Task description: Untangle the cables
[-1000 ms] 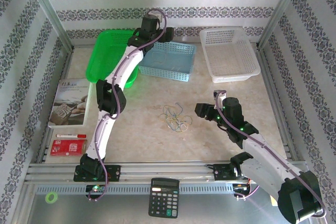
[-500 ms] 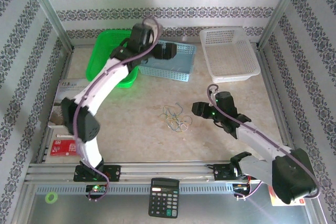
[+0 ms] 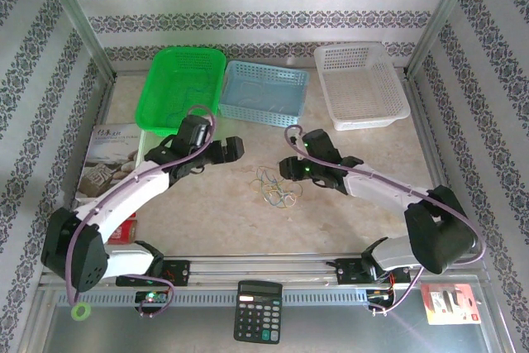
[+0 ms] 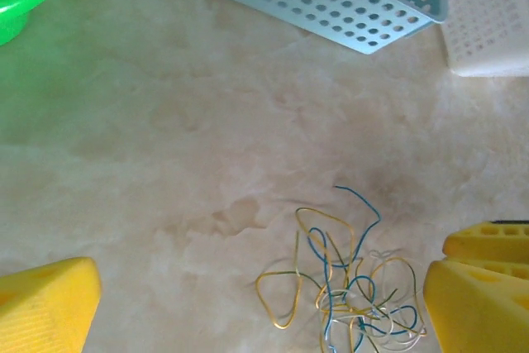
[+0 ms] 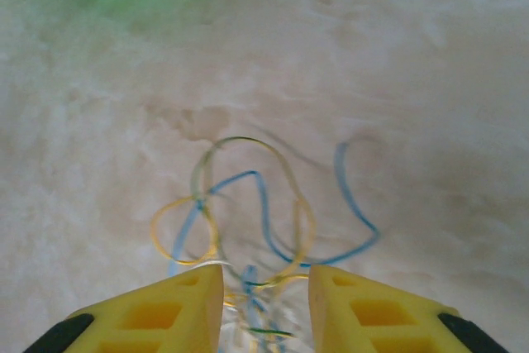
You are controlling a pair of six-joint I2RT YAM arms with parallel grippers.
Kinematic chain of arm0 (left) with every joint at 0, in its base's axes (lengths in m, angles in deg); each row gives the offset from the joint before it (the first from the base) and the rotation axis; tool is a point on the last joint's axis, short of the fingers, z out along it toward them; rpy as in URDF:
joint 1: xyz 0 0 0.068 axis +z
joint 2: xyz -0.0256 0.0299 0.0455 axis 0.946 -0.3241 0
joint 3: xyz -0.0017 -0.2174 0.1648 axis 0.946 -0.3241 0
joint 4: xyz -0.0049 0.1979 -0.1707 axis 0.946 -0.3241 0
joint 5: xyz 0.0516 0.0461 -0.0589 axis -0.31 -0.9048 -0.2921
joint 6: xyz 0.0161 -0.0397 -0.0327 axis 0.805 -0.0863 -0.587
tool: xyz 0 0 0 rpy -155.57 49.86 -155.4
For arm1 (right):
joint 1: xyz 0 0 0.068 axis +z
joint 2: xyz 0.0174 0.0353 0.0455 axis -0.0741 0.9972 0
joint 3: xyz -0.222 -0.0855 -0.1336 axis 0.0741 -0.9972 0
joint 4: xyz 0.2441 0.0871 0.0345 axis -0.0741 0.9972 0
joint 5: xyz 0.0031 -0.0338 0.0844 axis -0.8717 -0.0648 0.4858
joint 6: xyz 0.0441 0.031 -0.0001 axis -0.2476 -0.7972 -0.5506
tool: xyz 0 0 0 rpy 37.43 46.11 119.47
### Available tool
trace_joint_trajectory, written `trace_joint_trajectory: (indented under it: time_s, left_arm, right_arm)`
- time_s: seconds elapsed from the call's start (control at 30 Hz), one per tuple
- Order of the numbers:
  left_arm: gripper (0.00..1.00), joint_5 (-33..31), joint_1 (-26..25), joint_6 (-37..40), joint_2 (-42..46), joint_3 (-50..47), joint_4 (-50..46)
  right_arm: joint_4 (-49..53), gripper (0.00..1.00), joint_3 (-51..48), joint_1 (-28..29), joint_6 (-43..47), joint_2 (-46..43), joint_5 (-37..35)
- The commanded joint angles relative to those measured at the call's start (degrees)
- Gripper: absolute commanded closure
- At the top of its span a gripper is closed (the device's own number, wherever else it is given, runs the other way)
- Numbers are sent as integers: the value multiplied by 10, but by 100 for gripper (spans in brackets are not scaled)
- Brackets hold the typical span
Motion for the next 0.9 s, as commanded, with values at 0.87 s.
trace_joint_trajectory:
  time_s: [0.87]
  left_arm:
    - [0, 36, 192, -71, 90, -40, 33]
  right_arm:
    - [176, 79, 247, 179, 78, 253, -133]
